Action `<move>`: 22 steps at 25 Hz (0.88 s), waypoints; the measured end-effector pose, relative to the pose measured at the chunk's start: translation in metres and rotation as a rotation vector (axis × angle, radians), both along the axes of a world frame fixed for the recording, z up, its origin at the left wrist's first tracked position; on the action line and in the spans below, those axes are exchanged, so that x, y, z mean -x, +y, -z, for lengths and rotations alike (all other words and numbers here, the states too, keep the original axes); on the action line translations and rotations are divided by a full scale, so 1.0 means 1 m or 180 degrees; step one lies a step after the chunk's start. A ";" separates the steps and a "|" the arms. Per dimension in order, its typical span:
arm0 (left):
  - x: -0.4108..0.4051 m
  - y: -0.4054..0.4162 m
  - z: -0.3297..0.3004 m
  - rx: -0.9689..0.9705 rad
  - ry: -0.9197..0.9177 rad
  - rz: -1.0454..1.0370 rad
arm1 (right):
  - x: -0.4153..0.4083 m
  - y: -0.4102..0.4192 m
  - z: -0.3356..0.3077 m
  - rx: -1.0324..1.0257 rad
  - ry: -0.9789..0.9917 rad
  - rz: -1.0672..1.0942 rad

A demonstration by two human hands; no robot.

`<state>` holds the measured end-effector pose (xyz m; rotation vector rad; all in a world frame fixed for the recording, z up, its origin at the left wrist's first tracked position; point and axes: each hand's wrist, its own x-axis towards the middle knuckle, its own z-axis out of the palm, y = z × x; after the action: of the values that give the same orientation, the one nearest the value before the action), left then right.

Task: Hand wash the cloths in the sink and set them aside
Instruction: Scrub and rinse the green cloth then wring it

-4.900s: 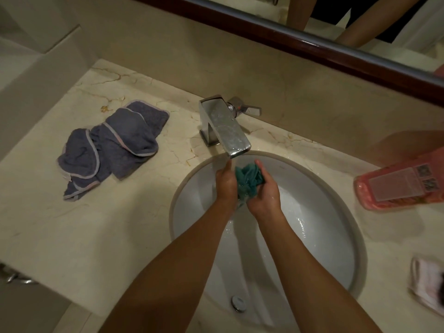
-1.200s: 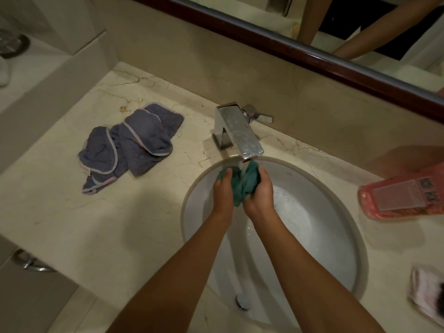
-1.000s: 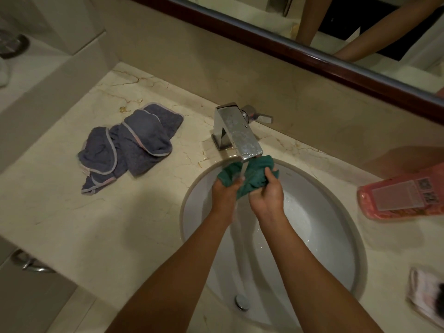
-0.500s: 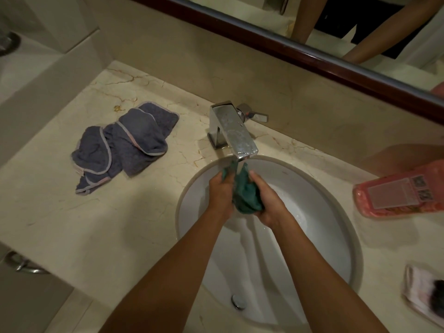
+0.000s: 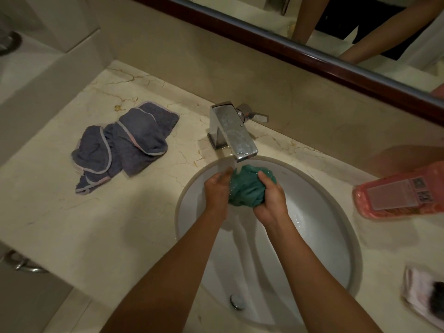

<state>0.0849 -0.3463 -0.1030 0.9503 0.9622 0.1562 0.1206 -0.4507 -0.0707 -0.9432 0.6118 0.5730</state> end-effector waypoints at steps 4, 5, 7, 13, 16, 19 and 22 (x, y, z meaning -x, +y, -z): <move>0.006 0.001 0.002 0.0408 -0.0384 0.0072 | 0.000 0.002 -0.002 -0.0251 0.0158 0.0270; 0.008 0.001 0.002 0.0390 -0.0407 0.0094 | 0.000 0.003 -0.002 -0.0177 0.0171 0.0250; 0.008 0.002 0.002 0.0205 -0.0350 0.0040 | 0.002 0.006 0.000 0.0028 0.0174 0.0239; -0.004 -0.003 -0.001 -0.0160 -0.0085 0.0006 | 0.003 0.008 0.009 0.0891 0.0044 0.0263; -0.005 -0.012 -0.003 -0.0002 -0.0054 0.0188 | -0.001 0.008 0.007 0.1001 0.0061 0.0032; -0.012 -0.013 -0.009 0.0459 -0.0173 0.0231 | -0.004 0.007 0.004 0.0635 0.0071 -0.0050; -0.014 -0.013 -0.010 0.0502 -0.0277 0.0060 | -0.007 0.005 0.004 0.0349 0.0087 0.0001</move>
<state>0.0989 -0.3591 -0.0935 0.8012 0.8720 0.1032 0.1277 -0.4461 -0.0748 -1.0396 0.6734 0.5571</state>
